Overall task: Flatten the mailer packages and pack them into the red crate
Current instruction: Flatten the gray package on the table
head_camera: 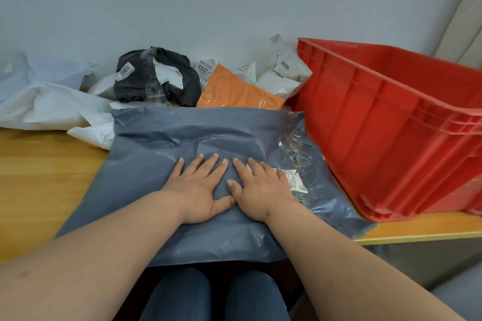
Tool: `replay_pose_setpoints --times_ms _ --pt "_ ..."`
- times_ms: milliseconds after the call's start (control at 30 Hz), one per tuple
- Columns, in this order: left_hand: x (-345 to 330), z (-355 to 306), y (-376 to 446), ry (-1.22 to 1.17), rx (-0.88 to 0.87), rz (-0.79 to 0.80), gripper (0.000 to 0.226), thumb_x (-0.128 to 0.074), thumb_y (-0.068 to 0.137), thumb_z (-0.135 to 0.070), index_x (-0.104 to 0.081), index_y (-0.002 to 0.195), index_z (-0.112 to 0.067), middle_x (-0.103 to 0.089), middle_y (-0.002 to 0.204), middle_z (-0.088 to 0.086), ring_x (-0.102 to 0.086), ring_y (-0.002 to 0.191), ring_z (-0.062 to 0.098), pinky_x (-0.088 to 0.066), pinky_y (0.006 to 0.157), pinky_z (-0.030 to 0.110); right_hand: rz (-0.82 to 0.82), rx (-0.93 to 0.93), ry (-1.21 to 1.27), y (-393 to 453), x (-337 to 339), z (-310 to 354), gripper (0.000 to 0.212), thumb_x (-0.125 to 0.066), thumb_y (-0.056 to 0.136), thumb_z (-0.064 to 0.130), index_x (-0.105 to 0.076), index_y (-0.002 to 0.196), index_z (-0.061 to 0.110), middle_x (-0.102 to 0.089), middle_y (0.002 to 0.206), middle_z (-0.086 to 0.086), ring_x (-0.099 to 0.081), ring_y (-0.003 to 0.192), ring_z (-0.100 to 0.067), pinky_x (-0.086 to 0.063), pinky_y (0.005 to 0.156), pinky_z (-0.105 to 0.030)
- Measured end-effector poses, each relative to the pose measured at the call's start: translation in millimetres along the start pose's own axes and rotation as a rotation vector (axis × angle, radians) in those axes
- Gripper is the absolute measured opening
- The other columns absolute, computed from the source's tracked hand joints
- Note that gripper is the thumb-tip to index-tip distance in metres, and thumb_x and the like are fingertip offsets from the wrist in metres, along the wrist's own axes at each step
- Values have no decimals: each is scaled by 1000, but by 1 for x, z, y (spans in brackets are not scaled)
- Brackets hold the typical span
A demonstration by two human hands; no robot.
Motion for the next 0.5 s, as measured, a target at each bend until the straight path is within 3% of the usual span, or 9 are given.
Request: replay_pose_setpoints --times_ms 267,367,500 --pt "10 11 16 5 37 -33 92 -19 84 -81 17 153 -33 22 161 -11 18 149 17 9 120 50 -26 9 -5 24 5 0 61 -20 100 60 -4 156 41 -2 167 2 -2 152 -24 1 121 -52" --pt "16 9 4 42 96 -25 92 -18 84 -81 15 154 -32 22 161 -11 17 149 19 6 118 58 -63 4 -59 19 12 0 61 -21 100 60 -6 156 42 0 167 1 -1 152 -26 5 120 -56" --pt "16 16 -23 41 215 58 89 -13 79 -87 16 151 -42 22 160 -13 19 149 25 3 111 71 -221 53 -118 -4 32 18 58 -35 101 52 -21 154 33 -13 165 -2 -14 149 -28 1 121 -55"
Point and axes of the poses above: each hand's wrist, its own y-axis towards the middle knuckle, its own x-axis out of the back of the hand, z = x × y, the point moved 10 cm from there along y, towards the middle knuckle
